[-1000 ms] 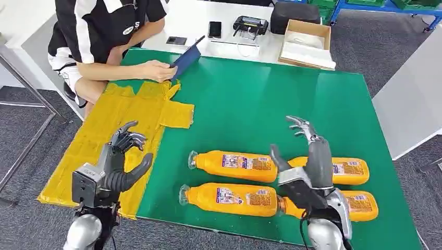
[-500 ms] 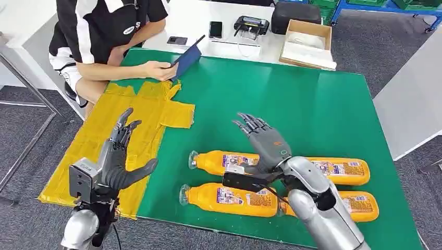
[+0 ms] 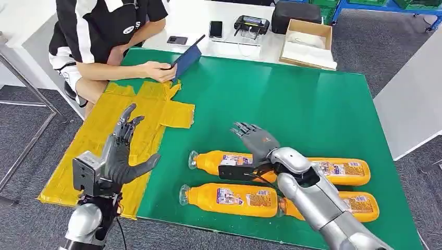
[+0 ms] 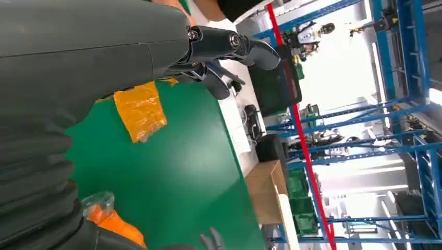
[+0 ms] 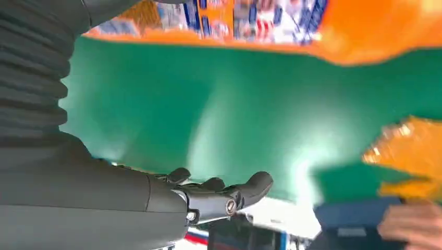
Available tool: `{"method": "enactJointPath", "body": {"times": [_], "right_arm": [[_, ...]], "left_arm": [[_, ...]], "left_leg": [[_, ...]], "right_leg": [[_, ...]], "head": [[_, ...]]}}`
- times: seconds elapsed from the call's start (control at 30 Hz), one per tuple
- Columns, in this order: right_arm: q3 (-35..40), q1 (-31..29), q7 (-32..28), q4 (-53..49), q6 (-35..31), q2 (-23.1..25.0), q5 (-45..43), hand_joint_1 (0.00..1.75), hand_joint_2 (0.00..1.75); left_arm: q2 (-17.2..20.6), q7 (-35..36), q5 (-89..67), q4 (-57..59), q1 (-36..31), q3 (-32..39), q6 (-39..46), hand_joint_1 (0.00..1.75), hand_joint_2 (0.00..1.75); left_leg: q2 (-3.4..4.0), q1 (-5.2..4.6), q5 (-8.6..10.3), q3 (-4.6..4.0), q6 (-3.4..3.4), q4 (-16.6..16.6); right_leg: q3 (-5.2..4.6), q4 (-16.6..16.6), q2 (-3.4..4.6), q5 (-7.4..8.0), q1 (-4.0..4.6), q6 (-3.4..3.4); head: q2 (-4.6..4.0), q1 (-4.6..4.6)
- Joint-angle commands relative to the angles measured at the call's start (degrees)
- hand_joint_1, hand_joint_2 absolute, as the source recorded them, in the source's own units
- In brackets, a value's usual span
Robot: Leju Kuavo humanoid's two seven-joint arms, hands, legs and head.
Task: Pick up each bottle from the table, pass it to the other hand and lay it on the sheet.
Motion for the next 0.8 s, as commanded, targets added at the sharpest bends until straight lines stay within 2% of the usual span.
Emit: {"method": "enactJointPath", "body": {"times": [0.03, 0.23, 0.37, 0.63, 0.73, 0.8], "right_arm": [[3.44, -4.59, 0.01, 11.01, -0.21, 1.83, -0.49, 0.00, 1.75], [2.53, -3.89, -4.73, 11.42, 4.74, 1.43, -10.79, 0.00, 1.75], [2.72, -3.85, -4.74, 11.52, 4.67, 1.37, -10.79, 0.00, 1.75], [5.63, -4.87, -1.89, 16.64, 4.58, 3.02, -11.72, 0.00, 1.75], [5.57, -4.90, -1.56, 17.78, 4.55, 3.10, -12.30, 0.00, 1.75], [5.99, -5.30, -1.14, 18.82, 4.87, 3.44, -12.68, 0.00, 1.75]], "left_arm": [[0.50, 0.25, 0.35, 4.53, -2.10, -0.86, 0.32, 0.00, 1.75], [1.42, -0.52, 2.08, 7.45, -4.03, -2.63, 0.63, 0.00, 1.75], [1.33, -0.54, 2.13, 7.77, -4.23, -2.74, 0.68, 0.00, 1.75], [1.73, -0.54, 2.87, 9.06, -5.21, -3.41, 1.29, 0.00, 1.75], [1.85, -0.48, 2.92, 9.57, -4.94, -3.43, 1.34, 0.00, 1.75], [1.86, -0.62, 3.05, 9.98, -5.10, -3.39, 1.41, 0.00, 1.75]], "left_leg": [[0.01, 0.01, -0.08, 0.27, -0.10, -0.03], [-0.10, 0.05, -0.18, 0.50, -0.18, 0.00], [-0.08, 0.02, -0.06, 0.25, -0.10, -0.03], [-0.02, 0.04, -0.19, 0.53, -0.19, -0.01], [-0.04, 0.01, -0.08, 0.28, -0.11, -0.03], [-0.01, 0.04, -0.21, 0.52, -0.18, 0.01]], "right_leg": [[0.27, -0.03, 0.15, -0.08, -0.01, -0.10], [0.53, 0.00, 0.13, -0.22, 0.00, -0.18], [0.26, -0.03, 0.06, -0.09, -0.01, -0.10], [0.53, -0.01, 0.22, -0.21, 0.00, -0.19], [0.28, -0.02, 0.10, -0.11, -0.02, -0.11], [0.52, 0.01, 0.21, -0.22, -0.01, -0.18]], "head": [[0.00, -0.02], [0.00, 0.00], [0.00, 0.00], [0.00, 0.00], [0.00, 0.00], [0.00, -0.02]]}}
